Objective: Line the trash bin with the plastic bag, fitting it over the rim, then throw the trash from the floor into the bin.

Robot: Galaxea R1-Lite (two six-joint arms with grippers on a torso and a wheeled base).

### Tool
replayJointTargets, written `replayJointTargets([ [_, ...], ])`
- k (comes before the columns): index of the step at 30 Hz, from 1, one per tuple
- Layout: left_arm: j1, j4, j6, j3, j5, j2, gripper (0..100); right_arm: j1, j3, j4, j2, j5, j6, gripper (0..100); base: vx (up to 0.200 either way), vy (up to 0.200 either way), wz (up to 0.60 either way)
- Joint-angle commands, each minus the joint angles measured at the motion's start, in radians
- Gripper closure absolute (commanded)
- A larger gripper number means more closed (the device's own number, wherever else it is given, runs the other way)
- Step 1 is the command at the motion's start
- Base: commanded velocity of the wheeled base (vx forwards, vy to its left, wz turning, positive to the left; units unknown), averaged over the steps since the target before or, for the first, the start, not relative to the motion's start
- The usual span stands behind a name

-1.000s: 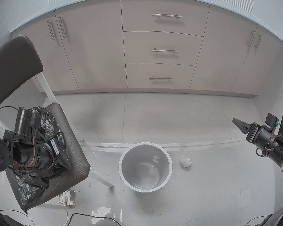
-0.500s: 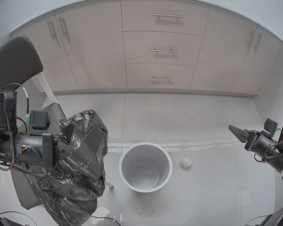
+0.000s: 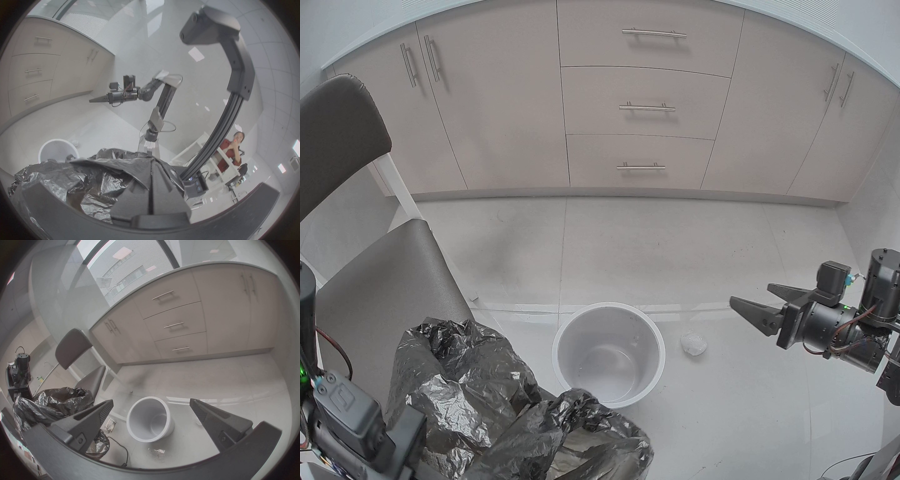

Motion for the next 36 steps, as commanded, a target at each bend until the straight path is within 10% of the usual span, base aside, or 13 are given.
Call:
replayJointTargets([
  [1, -0.07, 0.029, 0.052, -0.02, 0.059, 0.078, 100, 0.09, -0.069, -0.002, 0.133, 0.002, -0.01, 0, 0.0, 0.0, 0.0],
  [14, -0.237, 0.024, 0.211, -0.123, 0.095, 0.081, 100, 0.311, -0.072, 0.013, 0.194, -0.003, -0.01, 0, 0.0, 0.0, 0.0],
  [26, -0.239, 0.021, 0.3, -0.123, 0.285, 0.07, 100, 0.473, -0.01, 0.001, 0.257, -0.079, -0.009, 0, 0.0, 0.0, 0.0],
  [36, -0.229, -0.076, 0.291, -0.088, 0.288, 0.082, 100, 0.685, 0.054, 0.001, 0.263, -0.172, -0.003, 0, 0.0, 0.0, 0.0],
])
